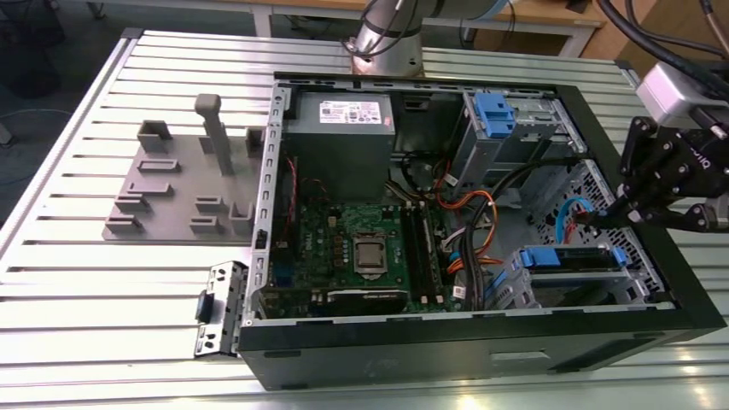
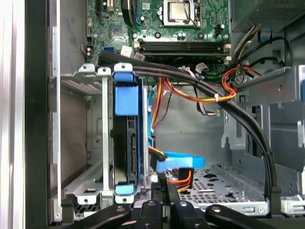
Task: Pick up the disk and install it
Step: 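Insert the first disk wire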
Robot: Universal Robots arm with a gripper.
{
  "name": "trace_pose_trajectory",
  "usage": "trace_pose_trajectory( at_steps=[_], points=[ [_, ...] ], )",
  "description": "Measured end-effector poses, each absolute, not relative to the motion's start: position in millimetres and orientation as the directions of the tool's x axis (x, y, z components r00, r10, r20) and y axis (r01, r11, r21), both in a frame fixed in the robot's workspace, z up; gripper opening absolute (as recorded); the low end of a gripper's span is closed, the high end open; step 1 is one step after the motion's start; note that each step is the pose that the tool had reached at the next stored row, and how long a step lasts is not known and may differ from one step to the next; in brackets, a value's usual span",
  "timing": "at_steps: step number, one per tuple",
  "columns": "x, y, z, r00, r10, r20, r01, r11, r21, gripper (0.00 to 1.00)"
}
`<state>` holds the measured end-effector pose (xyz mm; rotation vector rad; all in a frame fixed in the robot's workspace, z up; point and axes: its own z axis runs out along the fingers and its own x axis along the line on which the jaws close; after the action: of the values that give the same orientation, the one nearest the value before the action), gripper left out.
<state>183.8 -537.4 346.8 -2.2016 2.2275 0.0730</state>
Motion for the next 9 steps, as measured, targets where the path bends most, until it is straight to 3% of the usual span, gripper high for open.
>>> trace_pose_trajectory(
  at_steps=[9],
  points=[
    [174.3, -549.8, 345.0, -0.012, -0.999, -0.039, -1.000, 0.011, 0.025, 0.16]
  ],
)
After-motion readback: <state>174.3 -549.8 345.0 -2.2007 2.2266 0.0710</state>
